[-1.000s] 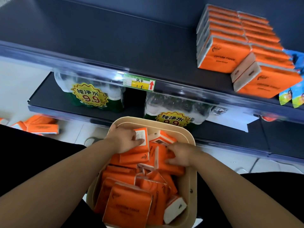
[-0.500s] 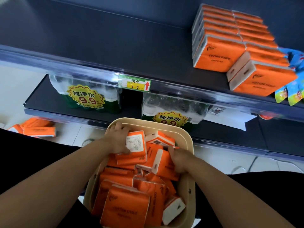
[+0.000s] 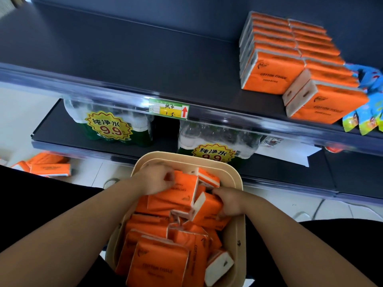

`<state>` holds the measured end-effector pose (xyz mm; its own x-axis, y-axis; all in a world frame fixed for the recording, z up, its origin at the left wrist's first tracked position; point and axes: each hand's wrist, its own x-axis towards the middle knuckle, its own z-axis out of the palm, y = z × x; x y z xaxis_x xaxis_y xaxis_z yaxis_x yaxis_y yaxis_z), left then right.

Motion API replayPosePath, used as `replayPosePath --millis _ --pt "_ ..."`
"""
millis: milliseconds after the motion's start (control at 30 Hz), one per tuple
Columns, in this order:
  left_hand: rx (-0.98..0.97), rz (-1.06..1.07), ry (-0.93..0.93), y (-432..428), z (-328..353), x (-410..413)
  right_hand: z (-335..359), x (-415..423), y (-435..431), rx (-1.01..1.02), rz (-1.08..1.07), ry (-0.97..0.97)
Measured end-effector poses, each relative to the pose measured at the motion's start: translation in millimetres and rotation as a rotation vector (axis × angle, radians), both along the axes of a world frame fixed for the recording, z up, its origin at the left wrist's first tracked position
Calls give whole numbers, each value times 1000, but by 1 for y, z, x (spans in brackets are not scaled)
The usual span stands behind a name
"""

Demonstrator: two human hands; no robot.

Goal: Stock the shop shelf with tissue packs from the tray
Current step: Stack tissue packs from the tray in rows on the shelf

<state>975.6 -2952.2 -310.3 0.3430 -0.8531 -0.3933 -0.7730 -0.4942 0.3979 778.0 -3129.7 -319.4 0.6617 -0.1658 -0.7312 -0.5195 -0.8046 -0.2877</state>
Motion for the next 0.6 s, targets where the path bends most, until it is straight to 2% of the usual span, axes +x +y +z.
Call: replayPosePath --millis 33,167,267,433,600 --pt "-41 40 30 3 -5 4 2 0 0 6 -1 10" --pt "33 210 208 15 -25 13 16 -1 -1 38 -13 8" --pt "40 184 306 15 -33 10 30 -1 -6 79 -72 -24" --pt "-26 151 339 3 -34 6 49 -6 -16 143 -162 -131" --pt "88 92 348 3 -38 -9 63 -18 -12 131 -203 -119"
